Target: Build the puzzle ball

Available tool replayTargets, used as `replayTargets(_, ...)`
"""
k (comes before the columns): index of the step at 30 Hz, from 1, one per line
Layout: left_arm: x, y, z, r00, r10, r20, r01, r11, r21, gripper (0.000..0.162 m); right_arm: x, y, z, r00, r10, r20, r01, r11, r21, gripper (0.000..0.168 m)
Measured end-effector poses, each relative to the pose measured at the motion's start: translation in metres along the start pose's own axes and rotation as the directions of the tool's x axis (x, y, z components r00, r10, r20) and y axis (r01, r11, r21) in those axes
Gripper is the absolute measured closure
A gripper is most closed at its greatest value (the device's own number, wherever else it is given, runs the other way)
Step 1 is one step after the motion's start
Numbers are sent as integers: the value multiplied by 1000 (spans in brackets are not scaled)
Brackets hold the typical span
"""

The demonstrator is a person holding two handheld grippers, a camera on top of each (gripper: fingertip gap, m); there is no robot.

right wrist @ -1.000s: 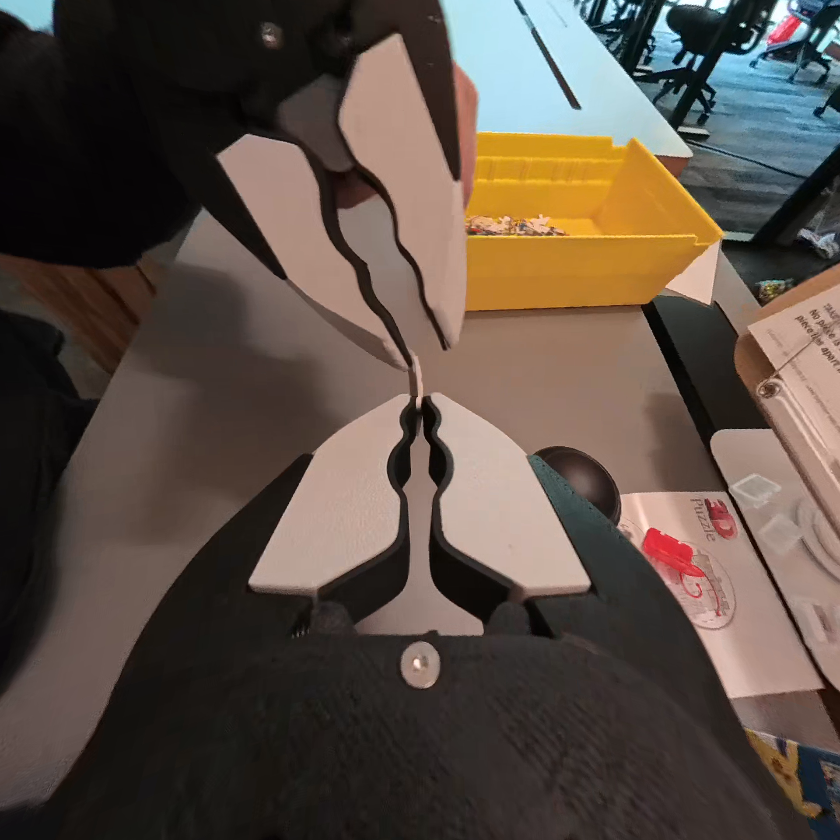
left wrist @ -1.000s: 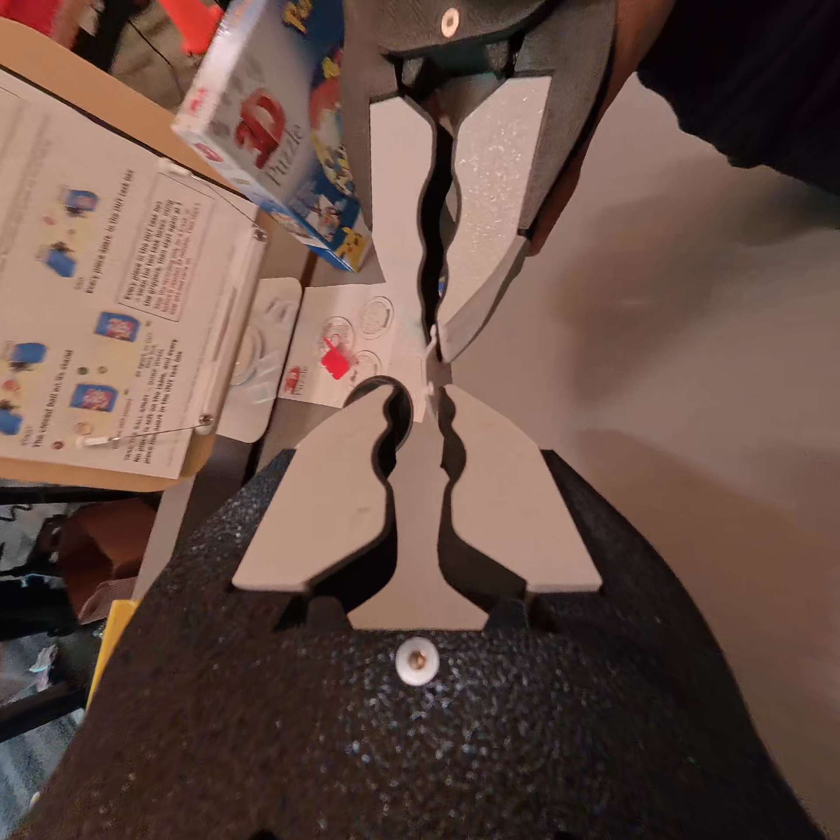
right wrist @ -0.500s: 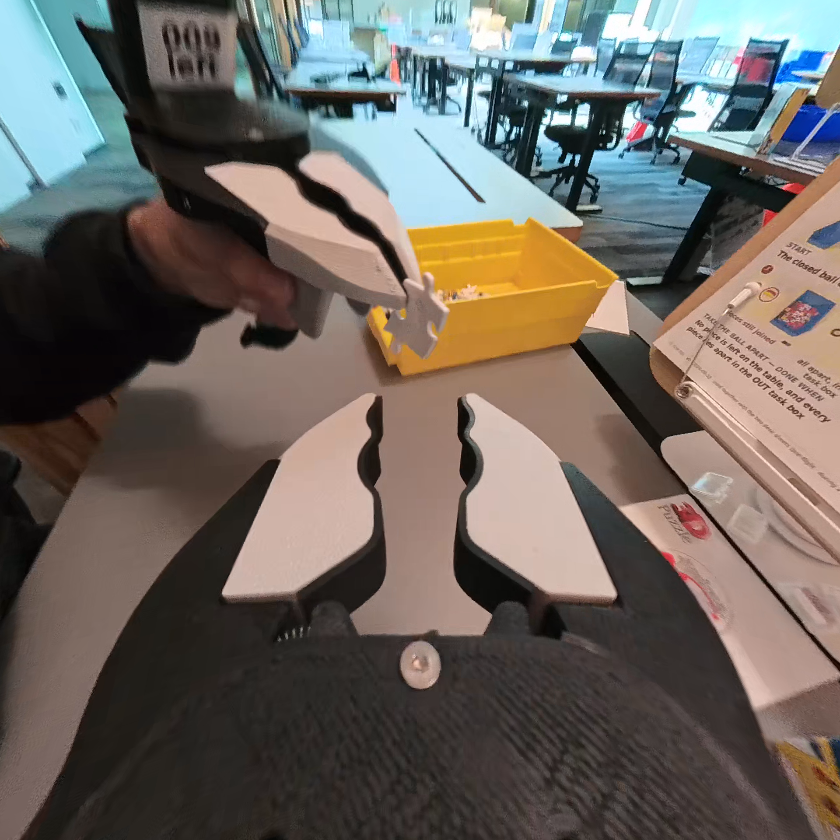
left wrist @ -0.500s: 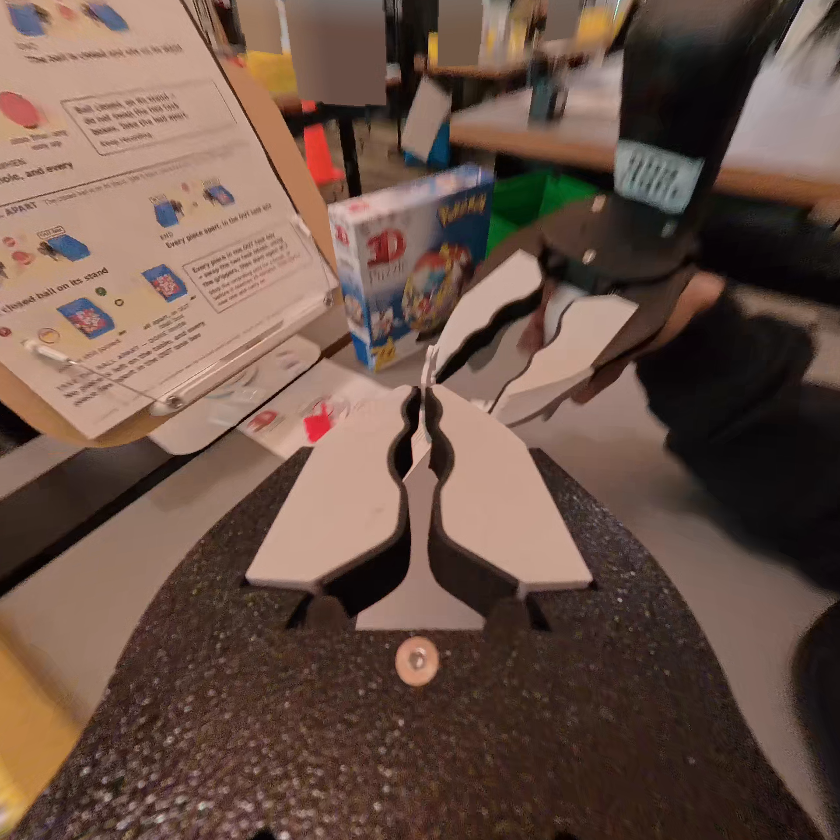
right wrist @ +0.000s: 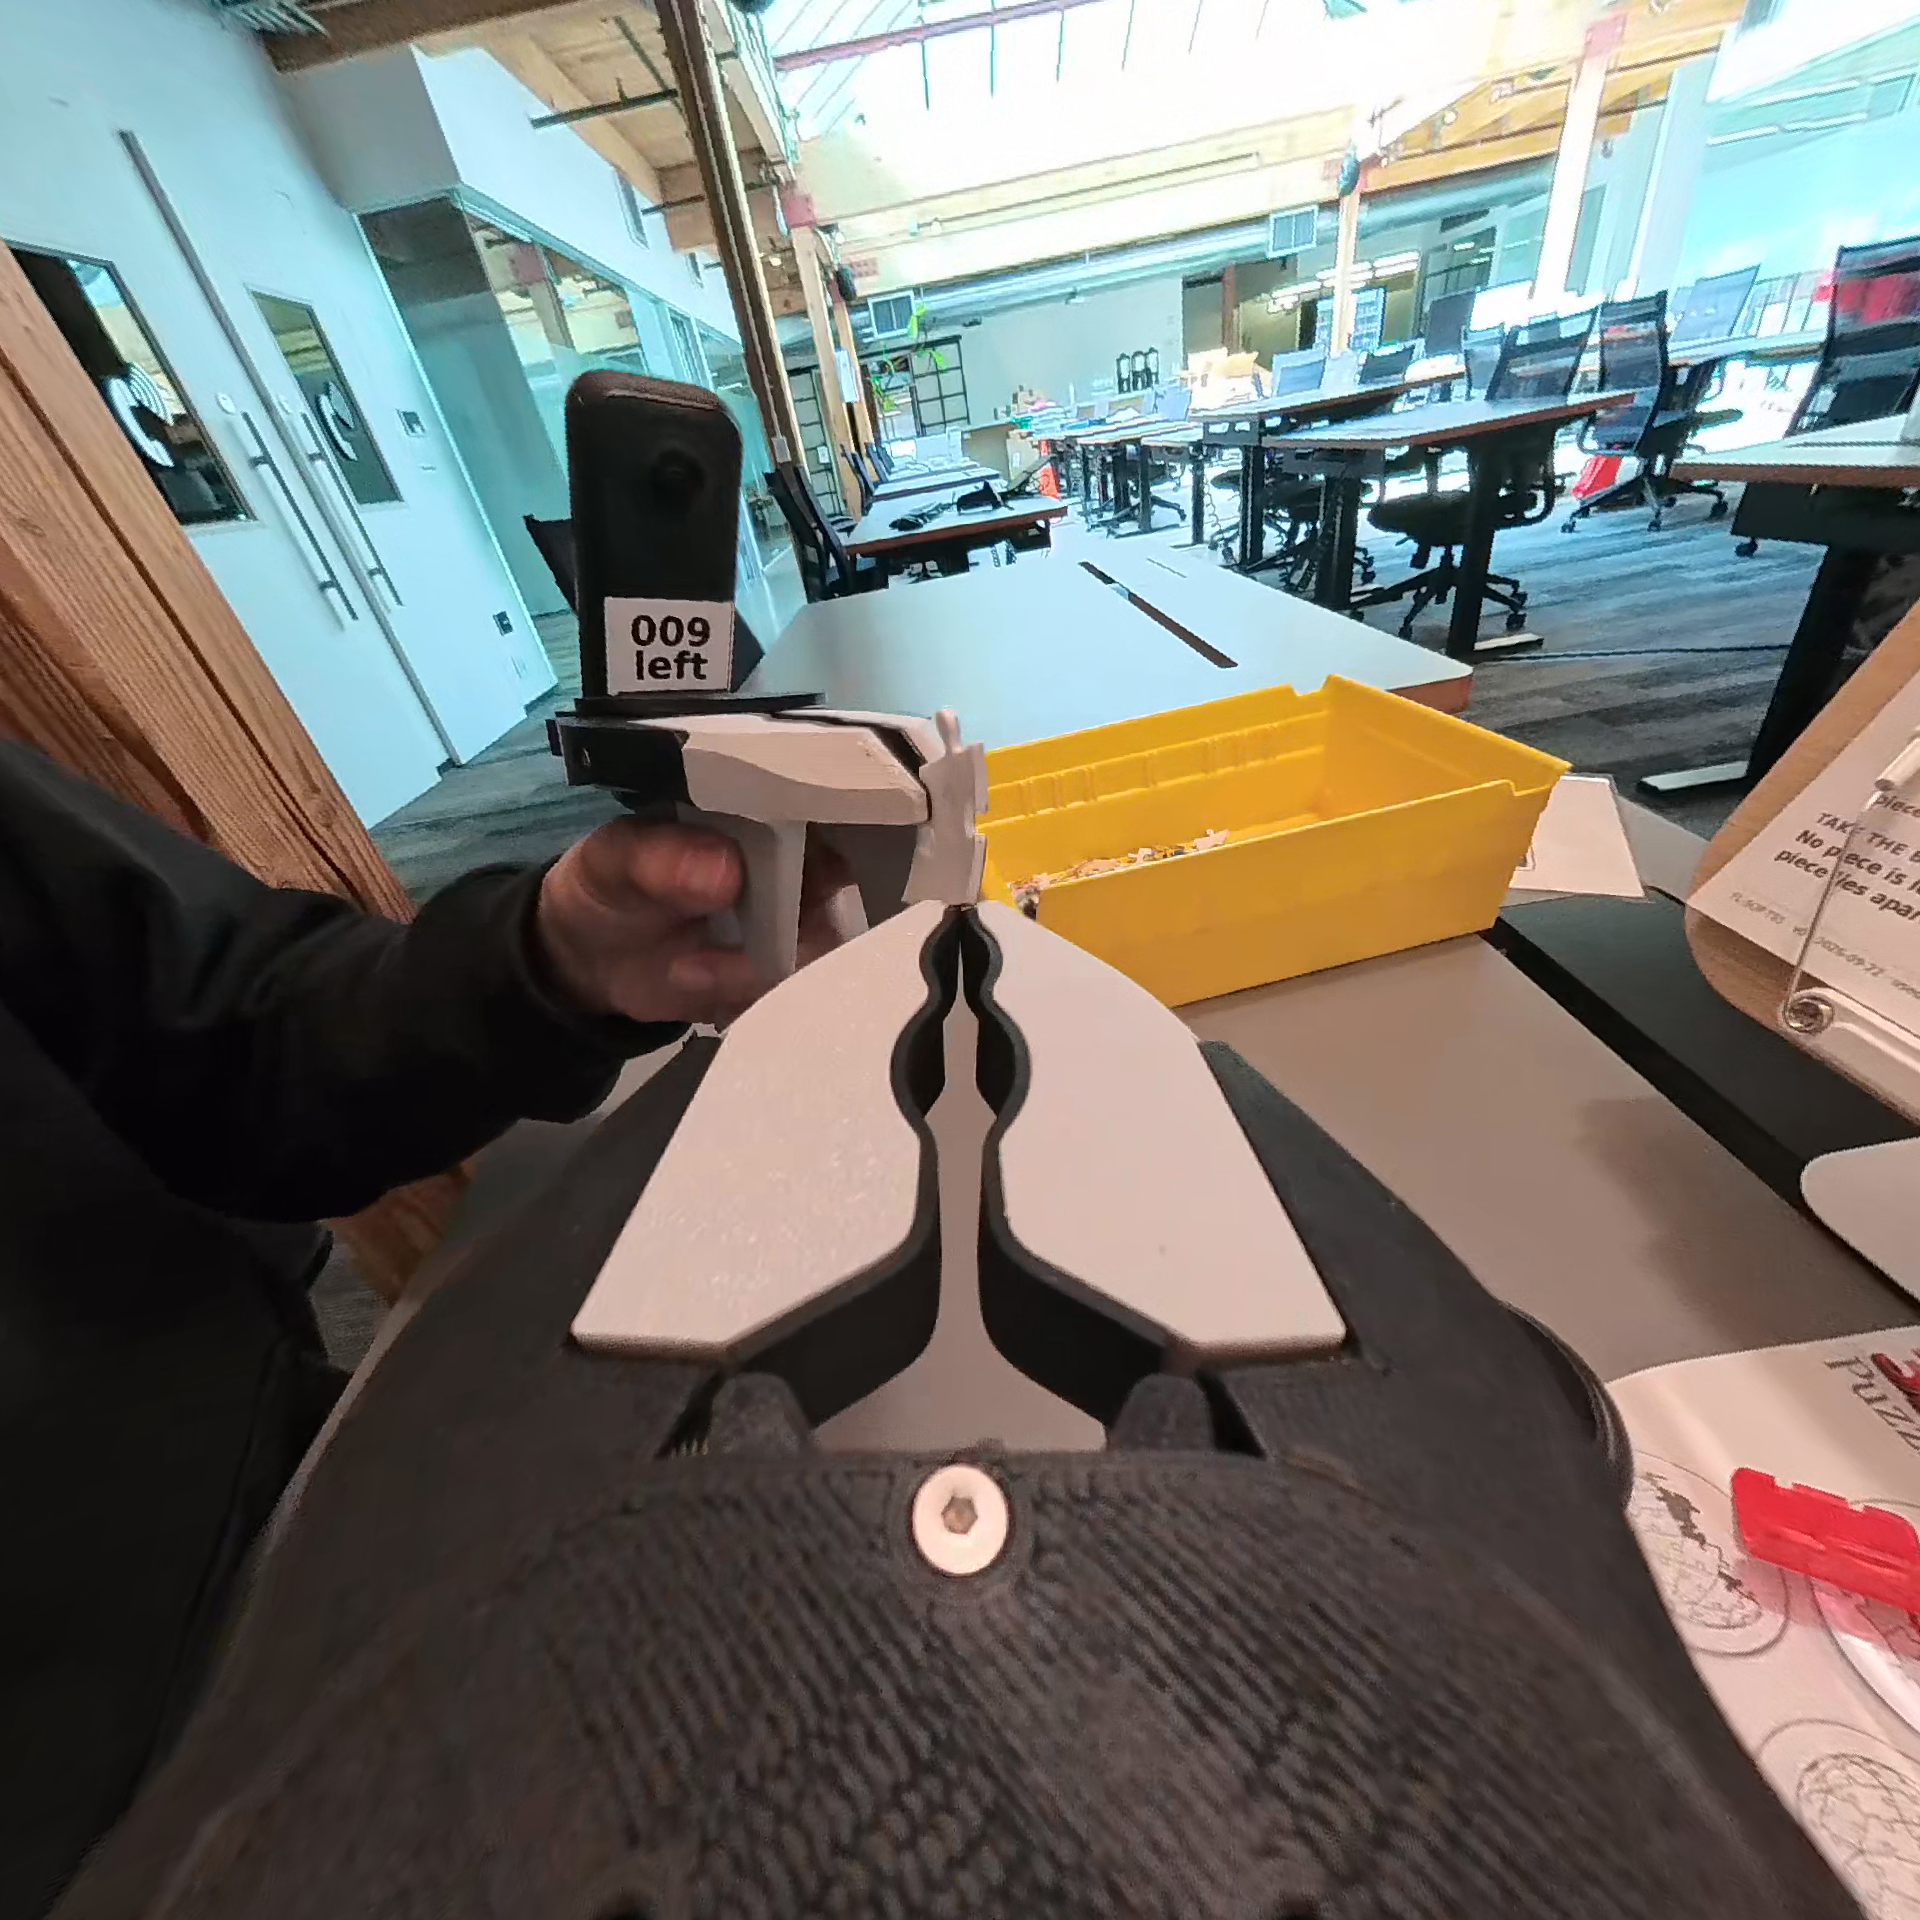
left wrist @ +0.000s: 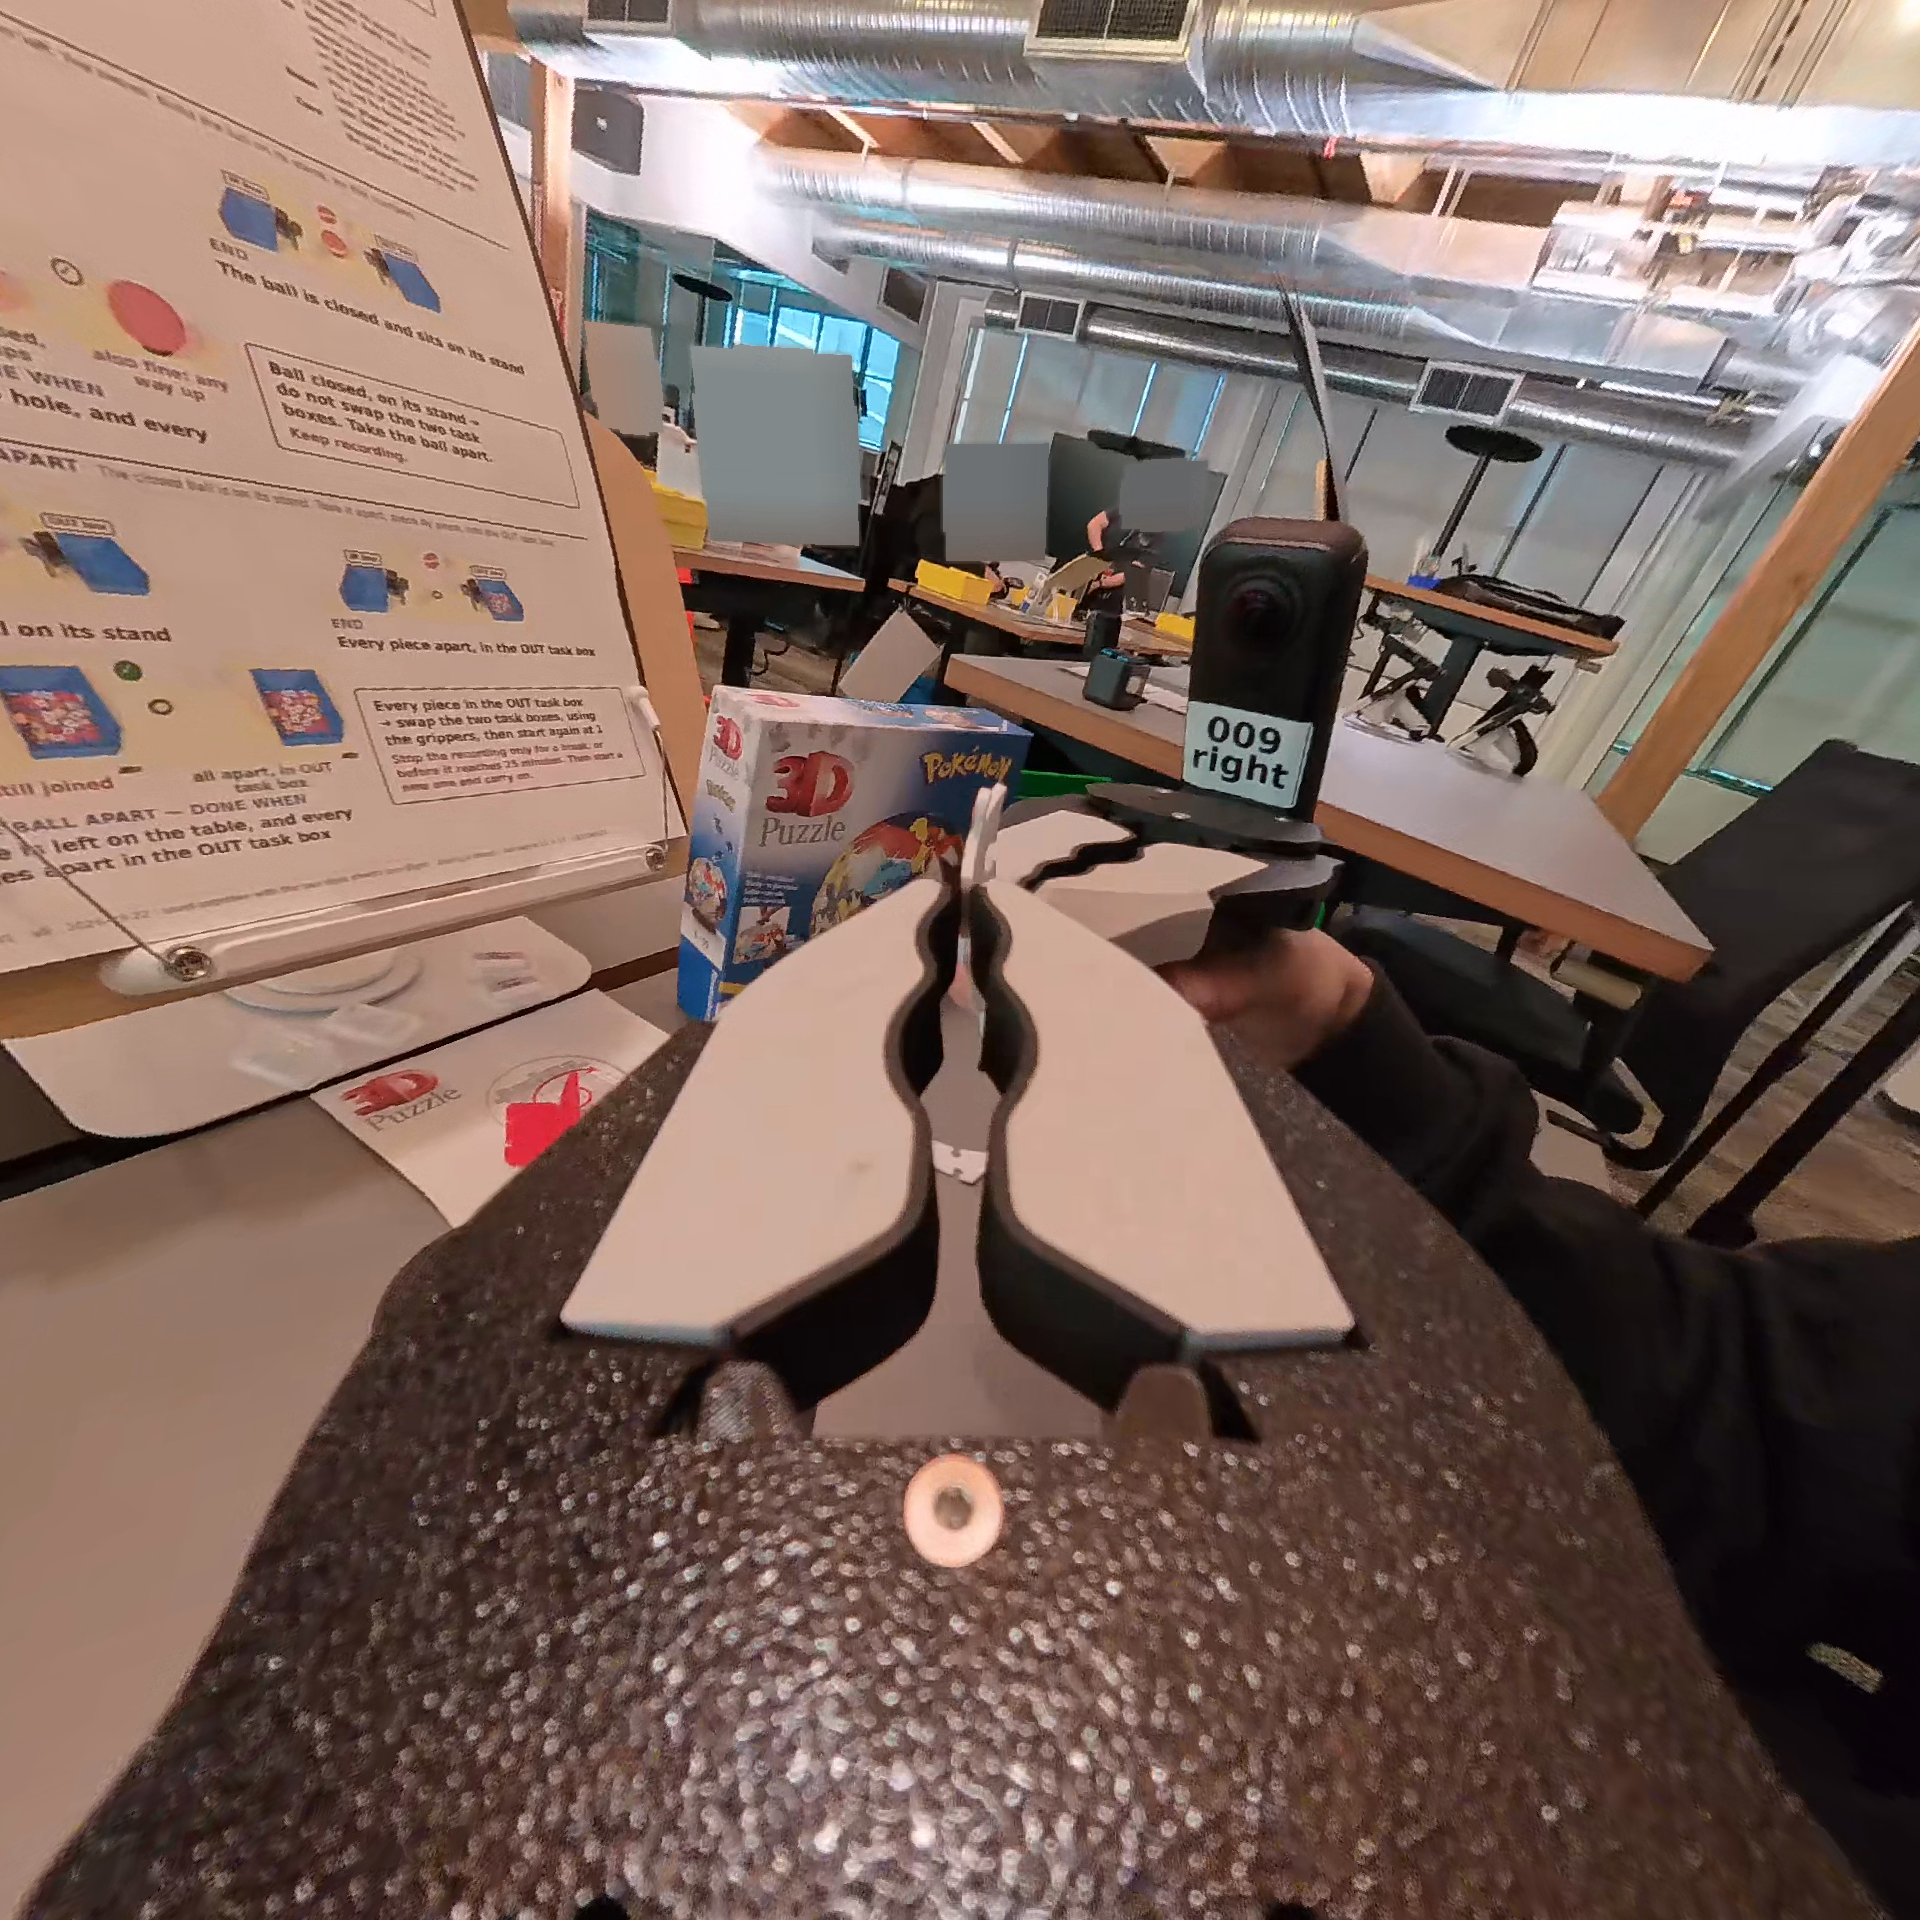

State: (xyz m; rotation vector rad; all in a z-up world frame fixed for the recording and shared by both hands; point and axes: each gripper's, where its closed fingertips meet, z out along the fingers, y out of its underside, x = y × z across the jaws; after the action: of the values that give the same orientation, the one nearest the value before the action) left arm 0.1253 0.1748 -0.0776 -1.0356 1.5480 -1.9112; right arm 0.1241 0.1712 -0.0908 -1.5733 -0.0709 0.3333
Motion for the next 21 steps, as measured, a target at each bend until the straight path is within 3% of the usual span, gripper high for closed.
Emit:
replayTargets(2,-1,2,0,1000,11,4,-11,1000,-3,161,0,2,0,1000,14,7,-14,1000,-4,167)
replayTargets(4,-1,4,1,1000,16,6,-16,1000,-8,161,-2,2,-1,998,57,40,-57,998,3,153)
replayTargets(11,1,9,2,1000,28,-4,-28,999,-23,161,-1,1,-5,994,93,58,-93,996,-9,166)
replayTargets(14,4,27,3,995,101,-24,-103,986,-127,160,0,21,-17,988,139,65,-127,978,-163,166)
replayTargets(16,-2,45,2,977,213,12,-205,950,-236,160,13,51,-34,986,164,-16,-160,932,-324,166)
replayTargets(18,-11,61,-1,946,323,42,-292,897,-331,147,32,87,-58,970,190,-149,-239,844,-479,166)
replayTargets(21,-16,82,-5,927,374,29,-326,841,-432,145,42,133,-85,942,229,-246,-335,695,-637,166)
